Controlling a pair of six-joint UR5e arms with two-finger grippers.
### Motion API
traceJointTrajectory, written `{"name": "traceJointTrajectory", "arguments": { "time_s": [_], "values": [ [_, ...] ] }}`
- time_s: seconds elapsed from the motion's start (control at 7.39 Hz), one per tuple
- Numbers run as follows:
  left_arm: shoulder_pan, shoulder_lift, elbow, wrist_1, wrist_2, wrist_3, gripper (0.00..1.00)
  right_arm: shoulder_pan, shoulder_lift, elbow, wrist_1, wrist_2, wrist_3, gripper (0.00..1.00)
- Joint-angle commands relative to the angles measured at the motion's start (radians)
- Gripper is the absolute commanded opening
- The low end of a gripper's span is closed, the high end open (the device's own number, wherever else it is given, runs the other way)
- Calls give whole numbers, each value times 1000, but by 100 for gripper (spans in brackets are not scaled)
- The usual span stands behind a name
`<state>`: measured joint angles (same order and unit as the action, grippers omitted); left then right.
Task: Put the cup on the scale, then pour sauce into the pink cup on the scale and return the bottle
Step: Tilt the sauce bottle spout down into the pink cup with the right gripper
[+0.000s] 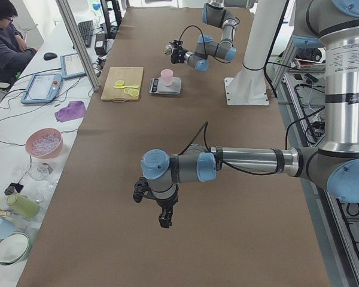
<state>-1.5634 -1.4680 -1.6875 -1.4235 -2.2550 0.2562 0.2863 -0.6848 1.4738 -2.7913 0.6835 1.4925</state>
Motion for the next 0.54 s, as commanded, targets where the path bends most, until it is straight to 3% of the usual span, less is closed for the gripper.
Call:
{"name": "traceJointTrajectory", "arguments": {
  "time_s": [0.0, 0.41],
  "values": [
    [0, 0, 0, 0, 0, 0, 99, 1, 7, -6, -40, 1, 0, 0],
    [0, 0, 2, 0, 0, 0, 99, 1, 62, -91, -57, 1, 2, 0]
  ]
}}
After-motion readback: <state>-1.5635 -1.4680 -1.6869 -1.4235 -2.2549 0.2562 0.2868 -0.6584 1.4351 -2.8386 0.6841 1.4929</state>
